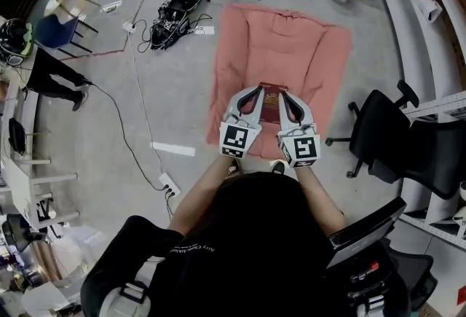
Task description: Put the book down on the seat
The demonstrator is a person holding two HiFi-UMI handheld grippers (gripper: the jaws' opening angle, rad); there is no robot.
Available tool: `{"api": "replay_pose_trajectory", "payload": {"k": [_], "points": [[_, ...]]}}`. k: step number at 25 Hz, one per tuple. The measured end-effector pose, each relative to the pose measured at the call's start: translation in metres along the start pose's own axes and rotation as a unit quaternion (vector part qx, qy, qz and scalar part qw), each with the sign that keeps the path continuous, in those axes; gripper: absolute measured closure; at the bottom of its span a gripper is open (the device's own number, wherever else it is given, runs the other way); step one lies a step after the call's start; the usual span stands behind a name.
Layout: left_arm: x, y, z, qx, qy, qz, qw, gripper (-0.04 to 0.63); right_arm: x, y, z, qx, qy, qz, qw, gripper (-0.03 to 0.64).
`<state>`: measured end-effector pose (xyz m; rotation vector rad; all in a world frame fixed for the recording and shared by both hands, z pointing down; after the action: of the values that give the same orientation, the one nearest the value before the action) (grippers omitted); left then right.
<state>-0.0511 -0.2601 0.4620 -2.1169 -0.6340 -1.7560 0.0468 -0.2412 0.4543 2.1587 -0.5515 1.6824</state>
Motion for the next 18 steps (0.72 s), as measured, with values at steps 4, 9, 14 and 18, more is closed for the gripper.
{"api": "replay_pose_trajectory", "payload": {"k": [4, 9, 14, 18], "points": [[0.012, 0.003, -0.007, -0.007, -0.009, -0.014, 0.9998, 0.597, 0.01, 0.006, -0.005, -0.011, 0.0, -0.013, 1.0, 0.604], [0.022, 0.009, -0.011, -0.013, -0.015, -0.026, 0.9995, 0.597, 0.019, 0.013, -0.007, -0.016, -0.001, -0.024, 1.0, 0.604], [0.024, 0.011, -0.012, -0.013, -0.014, -0.03, 0.9994, 0.596, 0.028, 0.016, -0.006, -0.01, 0.0, -0.039, 0.999, 0.604], [0.028, 0.01, -0.012, -0.013, -0.017, -0.035, 0.9991, 0.597, 0.032, 0.014, -0.005, -0.007, 0.004, -0.048, 0.999, 0.606]]}}
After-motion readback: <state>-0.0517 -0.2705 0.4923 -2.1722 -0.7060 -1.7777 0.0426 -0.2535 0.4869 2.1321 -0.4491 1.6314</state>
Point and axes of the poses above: the fingertips, and each gripper's own axes: y forward along the fingers, z to its right, x out of its underside, the point moved 4 cm from there along -y, backward along the fingers, and after that the axes turned 14 degrees about -y, right-handed, at the moved point
